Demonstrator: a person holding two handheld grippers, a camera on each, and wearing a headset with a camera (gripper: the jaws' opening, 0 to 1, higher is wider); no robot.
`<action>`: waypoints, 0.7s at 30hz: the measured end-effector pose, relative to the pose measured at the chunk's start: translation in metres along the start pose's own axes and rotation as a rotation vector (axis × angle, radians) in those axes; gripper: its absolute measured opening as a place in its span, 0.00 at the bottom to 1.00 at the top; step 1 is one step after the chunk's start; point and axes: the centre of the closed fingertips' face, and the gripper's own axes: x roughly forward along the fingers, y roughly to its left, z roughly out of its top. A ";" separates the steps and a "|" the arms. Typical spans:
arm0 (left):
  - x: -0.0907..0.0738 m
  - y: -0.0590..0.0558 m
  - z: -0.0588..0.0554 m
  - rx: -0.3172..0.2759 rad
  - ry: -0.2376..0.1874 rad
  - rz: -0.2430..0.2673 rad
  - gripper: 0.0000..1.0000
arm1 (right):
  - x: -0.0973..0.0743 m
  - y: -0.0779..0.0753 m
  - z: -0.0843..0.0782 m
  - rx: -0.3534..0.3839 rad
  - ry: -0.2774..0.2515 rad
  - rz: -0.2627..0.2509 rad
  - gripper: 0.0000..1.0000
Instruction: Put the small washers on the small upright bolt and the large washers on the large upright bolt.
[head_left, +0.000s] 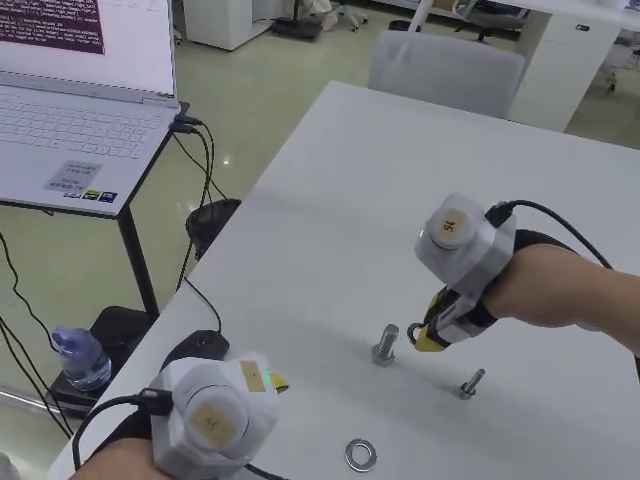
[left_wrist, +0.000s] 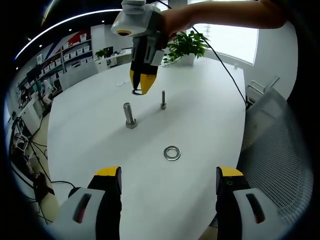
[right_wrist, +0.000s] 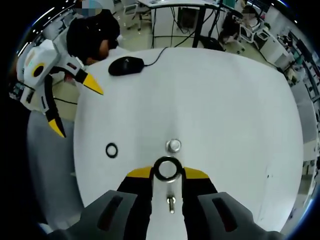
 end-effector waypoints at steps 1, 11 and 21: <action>0.000 0.000 0.000 0.000 0.001 0.000 0.77 | 0.001 0.000 0.002 0.001 -0.002 0.001 0.21; 0.003 -0.001 -0.002 -0.007 0.004 -0.008 0.77 | 0.014 -0.005 0.019 -0.013 -0.007 -0.001 0.22; 0.004 -0.002 -0.004 -0.012 0.006 -0.012 0.75 | 0.029 -0.006 0.017 -0.029 0.029 0.006 0.22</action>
